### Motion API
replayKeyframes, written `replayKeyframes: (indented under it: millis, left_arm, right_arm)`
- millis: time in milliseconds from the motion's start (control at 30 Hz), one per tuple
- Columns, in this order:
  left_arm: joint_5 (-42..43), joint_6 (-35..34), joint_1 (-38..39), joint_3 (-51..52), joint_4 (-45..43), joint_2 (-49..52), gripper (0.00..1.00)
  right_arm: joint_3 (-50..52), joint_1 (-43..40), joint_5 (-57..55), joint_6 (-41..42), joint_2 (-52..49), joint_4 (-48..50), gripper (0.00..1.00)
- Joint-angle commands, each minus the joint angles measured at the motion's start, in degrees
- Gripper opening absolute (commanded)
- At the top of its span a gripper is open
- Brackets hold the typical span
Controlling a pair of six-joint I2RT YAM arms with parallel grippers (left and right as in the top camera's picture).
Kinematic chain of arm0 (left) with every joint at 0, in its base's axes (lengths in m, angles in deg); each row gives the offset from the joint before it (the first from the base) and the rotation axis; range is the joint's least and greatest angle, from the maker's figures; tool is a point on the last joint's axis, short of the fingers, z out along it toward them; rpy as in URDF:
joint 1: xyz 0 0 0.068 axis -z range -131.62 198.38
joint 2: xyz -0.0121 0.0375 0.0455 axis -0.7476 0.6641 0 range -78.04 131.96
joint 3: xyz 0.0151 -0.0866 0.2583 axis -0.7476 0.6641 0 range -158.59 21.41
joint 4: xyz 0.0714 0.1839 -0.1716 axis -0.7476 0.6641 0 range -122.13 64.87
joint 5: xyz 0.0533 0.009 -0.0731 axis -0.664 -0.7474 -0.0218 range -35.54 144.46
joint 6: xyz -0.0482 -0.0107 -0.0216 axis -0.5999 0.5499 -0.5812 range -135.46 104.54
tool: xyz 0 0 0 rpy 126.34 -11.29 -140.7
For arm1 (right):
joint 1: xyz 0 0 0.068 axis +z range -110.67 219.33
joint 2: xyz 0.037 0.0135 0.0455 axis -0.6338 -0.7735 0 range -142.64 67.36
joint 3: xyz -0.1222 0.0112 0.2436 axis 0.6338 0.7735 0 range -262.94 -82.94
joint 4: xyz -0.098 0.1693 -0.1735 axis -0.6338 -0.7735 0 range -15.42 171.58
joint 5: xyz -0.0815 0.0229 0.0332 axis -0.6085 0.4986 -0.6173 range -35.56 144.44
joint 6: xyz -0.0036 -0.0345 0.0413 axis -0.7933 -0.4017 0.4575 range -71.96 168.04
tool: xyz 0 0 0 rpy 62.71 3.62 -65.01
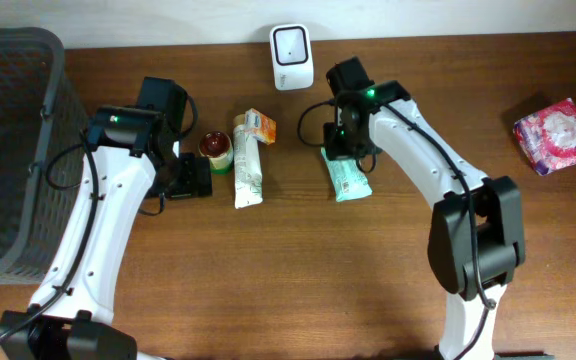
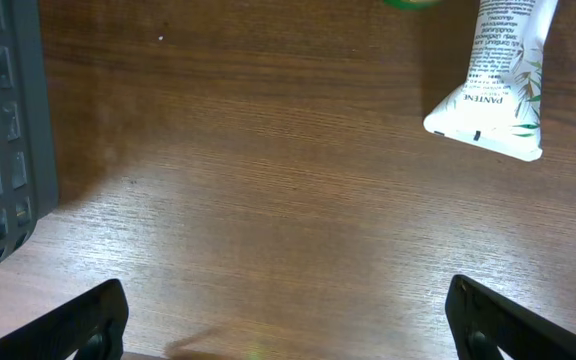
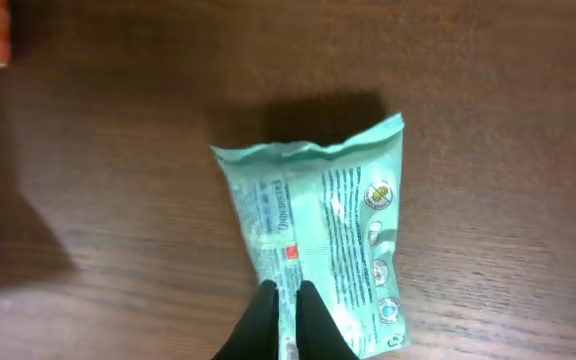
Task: Scan the item barcode
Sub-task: 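Lift the wipes pack up to the scanner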
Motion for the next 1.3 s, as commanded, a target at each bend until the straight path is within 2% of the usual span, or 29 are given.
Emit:
replayKeyframes:
  millis: [0,100,167,233,267,333,400,433,467,533,633,900,1033,1067,1133,1267]
  left_arm:
    - [-0.42,-0.57,-0.15,0.26,0.07,-0.85,0.99]
    - [-0.42,-0.57,-0.15,0.26,0.07,-0.85,0.99]
    - [-0.42,-0.57,-0.15,0.26,0.07,-0.85,0.99]
    - [-0.42,-0.57,-0.15,0.26,0.07,-0.85,0.99]
    - [-0.42,-0.57,-0.15,0.26,0.07,-0.85,0.99]
    - [-0.42,-0.57,-0.15,0.26,0.07,-0.85,0.99]
    - [-0.42,-0.59,-0.15,0.26,0.07,-0.85,0.99]
    - [-0.42,-0.57,-0.15,0.26,0.07,-0.85,0.99]
    - [-0.42,-0.57,-0.15,0.26,0.07,-0.85,0.99]
    - [-0.42,-0.57,-0.15,0.26,0.07,-0.85,0.99]
    - [-0.42,-0.57,-0.15,0.26,0.07,-0.85,0.99]
    - [-0.42,-0.57,-0.15,0.26,0.07,-0.85,0.99]
    - [-0.42,-0.57,-0.15,0.26,0.07,-0.85,0.99]
    - [-0.42,-0.57,-0.15,0.26,0.07,-0.85,0.99]
    - [-0.42,-0.57,-0.15,0.26,0.07,-0.85,0.99]
    - [-0.42,-0.57,-0.15,0.26,0.07,-0.85,0.99]
  right_arm:
    - [7.06,0.11,2.38,0.55,-3.82,3.21,0.05]
    - [10.12,-0.02,2.34,0.57,-4.04,4.59,0.04]
    - [7.39,-0.11,2.32,0.74,-3.61,3.43,0.04]
    - [0.26,-0.11,1.60,0.70,-3.50,-1.42,0.04]
    - [-4.79,-0.13,0.44,0.68,-3.50,-4.90,0.09]
    - [-12.15,-0.22,-2.27,0.57,-3.50,-10.21,0.28]
    - [-16.20,-1.55,-2.47,0.24,-3.50,-13.49,0.50]
    - [-16.39,-2.64,-2.45,0.22,-3.50,-13.97,0.55]
    - [-16.17,-5.01,-1.92,-0.11,-3.72,-15.08,0.56]
    - [-14.38,-8.76,6.19,-6.51,-3.74,-14.97,0.57]
    - [-9.51,-13.11,21.31,-21.62,-3.74,-13.79,0.59]
    - [8.41,-14.49,27.80,-22.03,-3.78,2.29,0.69]
    - [14.53,-14.27,33.07,-21.62,-3.85,9.25,0.68]
    - [15.52,-14.27,32.94,-20.68,-3.85,10.38,0.65]
    - [18.12,-14.27,33.00,-17.53,-3.85,13.53,0.42]
    - [17.70,-14.27,33.29,-14.86,-3.82,13.57,0.17]
